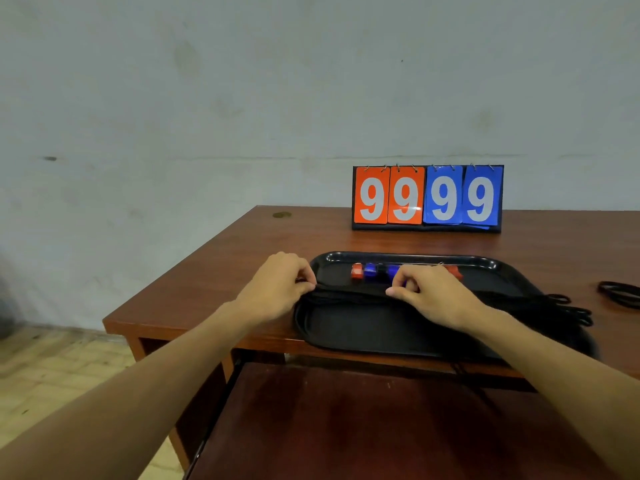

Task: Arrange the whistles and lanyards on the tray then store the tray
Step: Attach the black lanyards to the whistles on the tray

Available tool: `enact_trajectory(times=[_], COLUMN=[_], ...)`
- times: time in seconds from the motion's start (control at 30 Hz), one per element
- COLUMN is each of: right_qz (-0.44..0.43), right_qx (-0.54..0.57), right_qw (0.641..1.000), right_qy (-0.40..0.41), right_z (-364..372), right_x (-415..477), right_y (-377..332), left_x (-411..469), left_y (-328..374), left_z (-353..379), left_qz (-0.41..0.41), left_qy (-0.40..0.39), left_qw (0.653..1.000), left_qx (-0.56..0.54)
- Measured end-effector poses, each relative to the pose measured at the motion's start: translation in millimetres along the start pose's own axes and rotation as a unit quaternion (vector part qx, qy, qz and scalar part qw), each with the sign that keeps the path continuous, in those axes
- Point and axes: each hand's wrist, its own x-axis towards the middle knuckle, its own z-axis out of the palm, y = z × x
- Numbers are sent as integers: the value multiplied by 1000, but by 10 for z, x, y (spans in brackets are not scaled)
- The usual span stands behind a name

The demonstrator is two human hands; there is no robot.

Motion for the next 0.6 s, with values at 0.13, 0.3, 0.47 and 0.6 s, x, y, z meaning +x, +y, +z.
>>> enact_trajectory(times=[0.13,0.3,0.47,0.6], right_qz=[13,-1,-9,-8], right_qx=[-31,-42,-41,-27], right_qw=[998,998,997,997], right_qy=[52,56,67,73], right_z=[115,143,175,192], right_x=[-22,3,36,38], right_y=[27,64,115,138], left_x=[41,113,172,192], left_y=[72,453,704,702], left_z=[-9,29,314,450], left_qz=[21,78,103,106], left_qy=[-13,1,-40,-43], left_qw=[995,980,978,973], left_qx=[96,183,176,200])
